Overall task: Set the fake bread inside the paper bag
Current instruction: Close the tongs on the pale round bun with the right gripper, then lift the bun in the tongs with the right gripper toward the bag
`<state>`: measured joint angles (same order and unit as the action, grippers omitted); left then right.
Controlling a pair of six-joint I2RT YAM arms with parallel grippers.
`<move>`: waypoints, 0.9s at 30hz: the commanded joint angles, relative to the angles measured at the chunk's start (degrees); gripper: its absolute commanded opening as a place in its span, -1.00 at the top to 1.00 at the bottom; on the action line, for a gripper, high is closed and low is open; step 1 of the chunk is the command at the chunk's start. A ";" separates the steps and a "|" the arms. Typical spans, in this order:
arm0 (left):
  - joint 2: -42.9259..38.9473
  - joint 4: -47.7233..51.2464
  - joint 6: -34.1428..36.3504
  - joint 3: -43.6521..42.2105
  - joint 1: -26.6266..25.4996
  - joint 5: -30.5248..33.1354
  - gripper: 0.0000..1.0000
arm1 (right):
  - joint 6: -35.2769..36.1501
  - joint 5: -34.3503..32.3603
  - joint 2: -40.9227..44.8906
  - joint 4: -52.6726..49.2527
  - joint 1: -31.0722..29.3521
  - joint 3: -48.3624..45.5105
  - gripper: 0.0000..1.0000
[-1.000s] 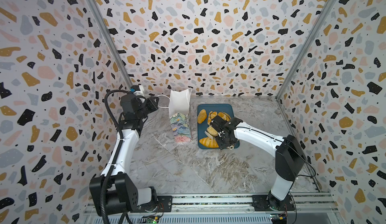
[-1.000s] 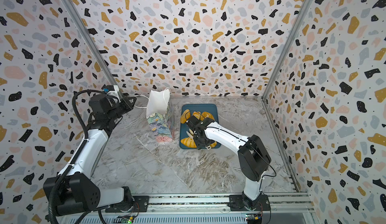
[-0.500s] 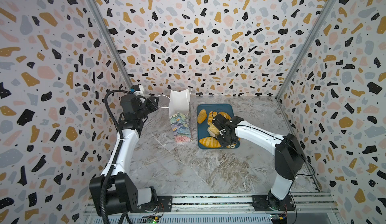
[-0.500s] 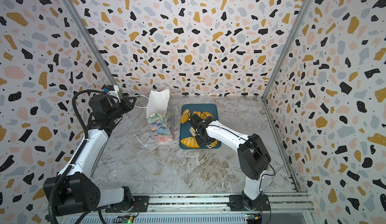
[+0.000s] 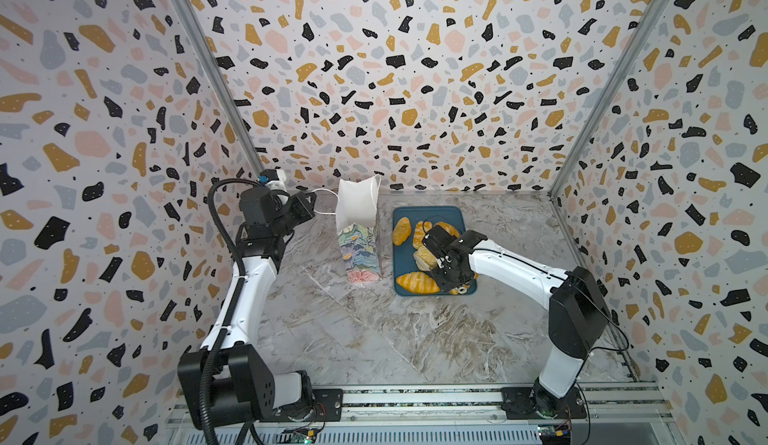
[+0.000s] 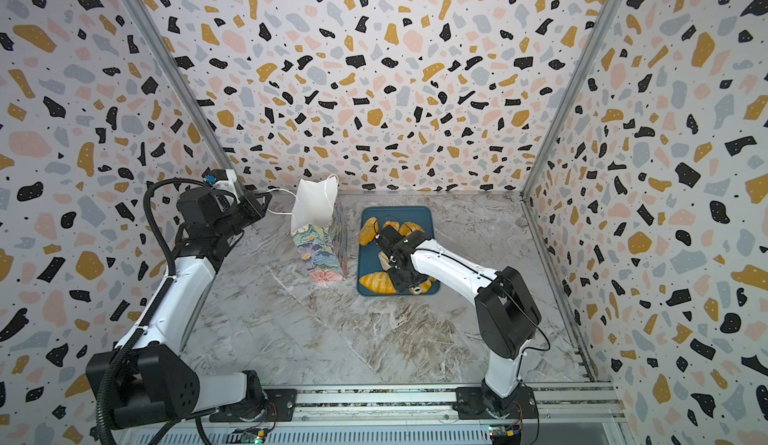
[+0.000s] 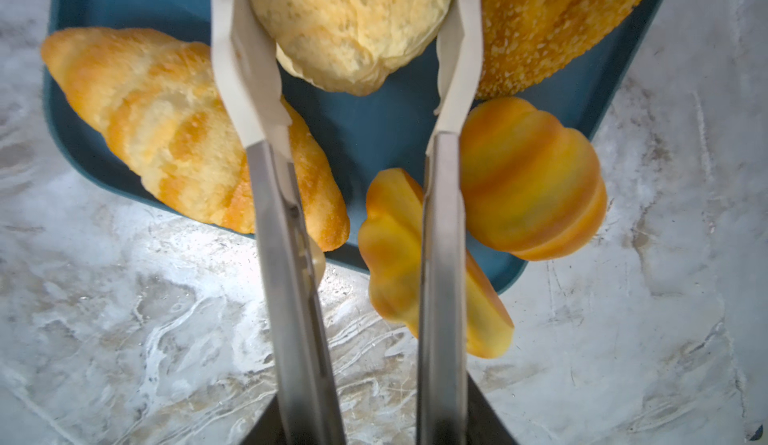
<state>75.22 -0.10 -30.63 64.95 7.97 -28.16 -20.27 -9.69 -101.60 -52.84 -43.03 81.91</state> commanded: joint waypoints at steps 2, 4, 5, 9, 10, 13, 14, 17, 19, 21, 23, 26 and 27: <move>-1.05 -2.10 0.58 -0.87 -0.28 0.12 1.00 | -0.98 -0.41 4.32 -0.08 -0.13 1.24 0.12; -0.91 -1.85 0.82 -0.57 -0.49 0.14 1.00 | -1.22 -0.41 4.95 -0.08 -0.13 1.24 0.12; -0.98 -1.70 0.73 -0.53 -0.50 0.36 1.00 | -1.30 -0.41 5.41 -0.07 -0.17 1.17 0.12; -1.24 -1.84 0.68 -0.74 -0.52 0.62 1.00 | -1.69 -0.55 7.04 0.34 -0.14 0.72 0.12; -1.18 -1.90 0.62 -0.75 -0.50 0.65 1.00 | -1.77 -0.57 7.48 0.47 -0.17 0.59 0.12; -1.04 -2.07 0.43 -0.86 -0.50 0.38 1.00 | -2.15 -0.50 8.30 0.92 -0.14 0.03 0.12; -1.00 -2.10 0.40 -0.81 -0.55 0.37 1.00 | -2.36 -0.54 8.55 1.03 -0.13 -0.23 0.12; -0.89 -2.25 0.19 -0.81 -0.54 0.27 1.00 | -2.54 -0.41 9.18 1.50 -0.17 -0.74 0.13; -0.70 -2.23 -0.13 -0.59 -0.61 0.05 1.00 | -2.69 -0.46 9.66 1.75 -0.13 -0.92 0.13; -0.66 -1.86 0.00 -0.37 -0.73 -0.01 1.00 | -2.92 -0.13 10.24 2.41 -0.22 -1.26 0.14; -0.69 -1.66 0.13 -0.33 -0.66 0.21 1.00 | -3.03 0.14 10.74 3.03 -0.48 -1.47 0.14; -0.70 -1.70 0.22 -0.39 -0.72 0.21 1.00 | -3.38 0.19 11.62 3.90 -0.91 -1.92 0.15; -0.71 -1.81 0.22 -0.39 -0.67 0.18 1.00 | -3.54 0.09 11.98 4.19 -1.08 -2.00 0.16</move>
<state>75.22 -0.10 -30.70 64.66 7.60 -27.94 -22.65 -9.43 -93.76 -50.68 -43.44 79.92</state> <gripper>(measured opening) 0.046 0.427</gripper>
